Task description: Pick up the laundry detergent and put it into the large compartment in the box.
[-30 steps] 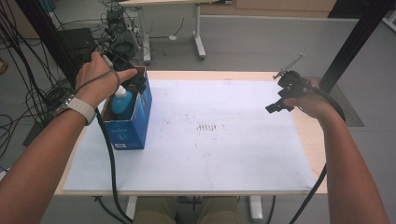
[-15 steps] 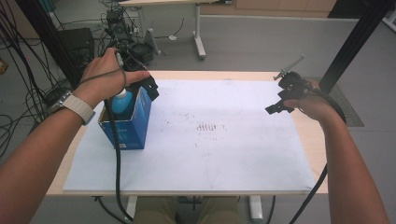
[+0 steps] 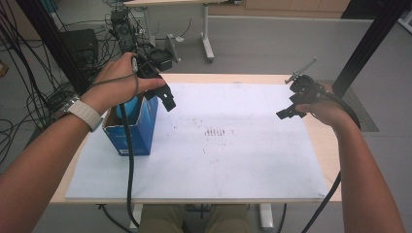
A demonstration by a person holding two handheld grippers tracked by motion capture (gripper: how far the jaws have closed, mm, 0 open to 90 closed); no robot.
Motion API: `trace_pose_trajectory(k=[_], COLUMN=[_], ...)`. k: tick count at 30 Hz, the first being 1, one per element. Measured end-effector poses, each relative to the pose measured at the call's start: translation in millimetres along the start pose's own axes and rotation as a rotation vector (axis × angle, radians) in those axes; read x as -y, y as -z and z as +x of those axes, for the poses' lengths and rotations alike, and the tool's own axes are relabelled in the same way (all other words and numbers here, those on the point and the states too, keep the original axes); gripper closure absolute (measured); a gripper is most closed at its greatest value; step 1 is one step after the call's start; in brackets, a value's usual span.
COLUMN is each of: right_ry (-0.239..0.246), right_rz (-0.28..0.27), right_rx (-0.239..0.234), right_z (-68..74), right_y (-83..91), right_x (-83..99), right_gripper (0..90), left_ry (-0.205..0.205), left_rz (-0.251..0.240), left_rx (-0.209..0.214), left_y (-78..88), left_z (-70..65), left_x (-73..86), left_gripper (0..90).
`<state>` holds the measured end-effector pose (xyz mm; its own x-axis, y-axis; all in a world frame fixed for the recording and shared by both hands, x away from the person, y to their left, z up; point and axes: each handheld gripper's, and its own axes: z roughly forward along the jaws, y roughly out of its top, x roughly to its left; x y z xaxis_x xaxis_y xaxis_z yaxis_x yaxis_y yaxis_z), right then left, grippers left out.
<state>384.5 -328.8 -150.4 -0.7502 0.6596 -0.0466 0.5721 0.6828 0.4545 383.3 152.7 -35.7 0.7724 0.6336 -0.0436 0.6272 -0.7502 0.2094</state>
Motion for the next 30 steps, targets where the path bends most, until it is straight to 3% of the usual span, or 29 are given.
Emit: trace_pose_trajectory(k=[9, 30], right_ry=[0.001, -0.004], right_rz=[-0.001, -0.001], right_rx=[-0.001, -0.010], right_z=[0.4, 0.9], right_y=[-0.7, -3.0], right_x=[-0.9, -0.6], right_gripper=[13.3, 13.3], left_ry=[-0.060, -0.224], left_rz=[-0.022, -0.011], left_rx=[0.055, 0.099], left_y=[-4.6, -10.8], left_z=[-1.0, -34.7], left_x=[-1.3, -20.9], left_gripper=[5.7, 5.8])
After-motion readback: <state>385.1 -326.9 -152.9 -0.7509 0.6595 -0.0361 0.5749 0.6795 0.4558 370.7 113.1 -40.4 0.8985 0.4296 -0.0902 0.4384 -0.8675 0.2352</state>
